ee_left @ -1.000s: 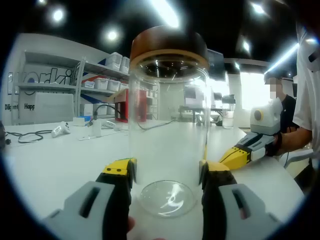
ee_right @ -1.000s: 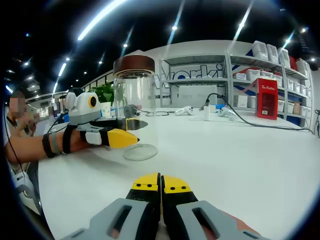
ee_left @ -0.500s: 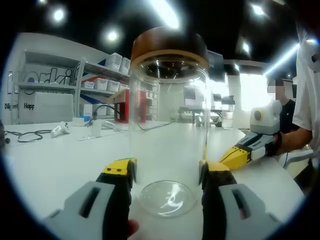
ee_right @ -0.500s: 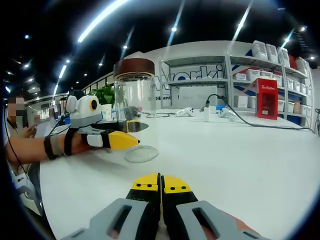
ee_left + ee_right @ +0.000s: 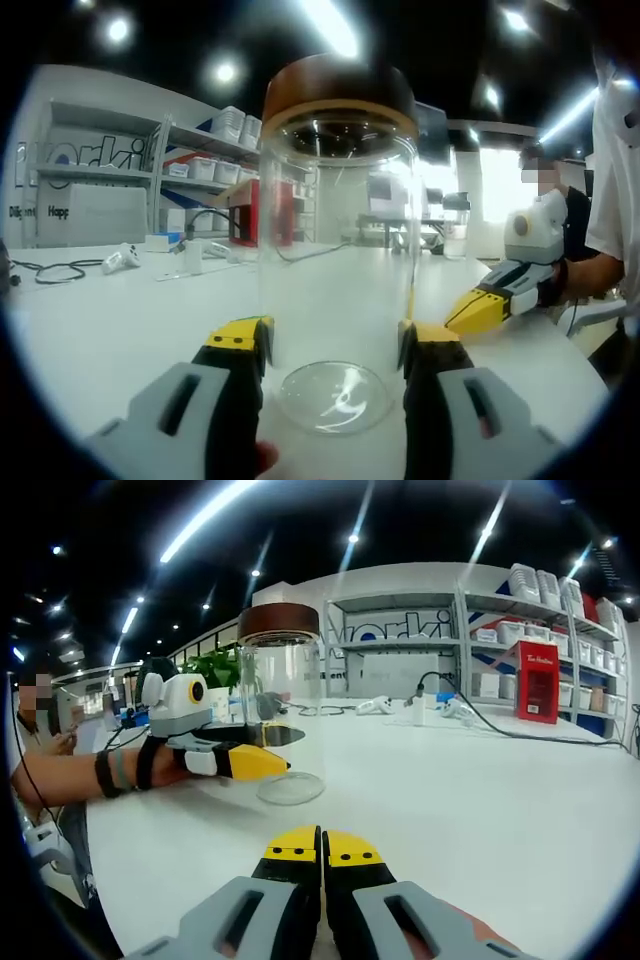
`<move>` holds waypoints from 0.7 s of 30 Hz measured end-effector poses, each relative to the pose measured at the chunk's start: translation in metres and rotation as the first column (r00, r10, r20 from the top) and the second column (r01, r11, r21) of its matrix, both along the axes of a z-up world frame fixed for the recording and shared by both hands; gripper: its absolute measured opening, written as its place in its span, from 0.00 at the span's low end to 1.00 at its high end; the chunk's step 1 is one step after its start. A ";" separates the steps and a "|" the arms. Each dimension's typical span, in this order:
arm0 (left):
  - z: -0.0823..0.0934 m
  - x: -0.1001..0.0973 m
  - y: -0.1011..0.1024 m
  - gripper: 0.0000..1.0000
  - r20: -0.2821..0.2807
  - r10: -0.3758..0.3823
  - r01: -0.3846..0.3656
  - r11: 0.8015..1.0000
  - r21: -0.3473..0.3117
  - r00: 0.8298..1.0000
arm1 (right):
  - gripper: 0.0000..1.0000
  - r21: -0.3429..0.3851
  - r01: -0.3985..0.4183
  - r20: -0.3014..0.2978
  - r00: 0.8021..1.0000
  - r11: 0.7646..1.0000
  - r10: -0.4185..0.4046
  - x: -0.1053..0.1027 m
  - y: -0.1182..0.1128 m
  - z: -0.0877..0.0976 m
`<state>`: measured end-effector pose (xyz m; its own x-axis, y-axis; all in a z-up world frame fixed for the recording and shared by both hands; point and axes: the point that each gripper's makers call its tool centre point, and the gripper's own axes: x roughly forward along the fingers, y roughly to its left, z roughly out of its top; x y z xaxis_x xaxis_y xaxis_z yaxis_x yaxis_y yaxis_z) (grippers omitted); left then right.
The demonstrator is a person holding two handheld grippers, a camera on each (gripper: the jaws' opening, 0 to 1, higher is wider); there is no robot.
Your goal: Clamp the coffee can twist off the lid put the lid on the table pick up the lid cover the can tighten the lid
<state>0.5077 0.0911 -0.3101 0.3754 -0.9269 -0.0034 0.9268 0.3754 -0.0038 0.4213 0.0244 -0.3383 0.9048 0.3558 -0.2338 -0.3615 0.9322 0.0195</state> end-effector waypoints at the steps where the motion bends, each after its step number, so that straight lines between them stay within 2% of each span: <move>1: 0.000 0.000 0.000 0.46 0.000 0.000 0.000 1.000 0.000 1.000 | 0.00 -0.006 -0.001 0.001 1.000 1.000 0.001 -0.001 0.000 0.001; 7: 0.000 0.000 0.000 0.46 -0.002 0.000 0.000 1.000 -0.001 1.000 | 0.00 -0.029 0.013 0.008 1.000 1.000 -0.012 -0.002 -0.004 0.007; 12: 0.000 0.000 0.000 0.46 -0.003 0.000 0.000 1.000 -0.001 1.000 | 0.00 -0.028 0.013 0.015 1.000 1.000 -0.012 -0.004 -0.004 0.019; 21: -0.001 -0.001 0.000 0.46 -0.003 0.000 0.000 1.000 -0.001 1.000 | 0.00 0.025 0.016 0.016 1.000 1.000 -0.017 -0.004 -0.005 0.039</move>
<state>0.5068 0.0911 -0.3109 0.3751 -0.9270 -0.0035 0.9269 0.3751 -0.0069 0.4177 0.0198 -0.2994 0.9142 0.3465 -0.2102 -0.3467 0.9372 0.0372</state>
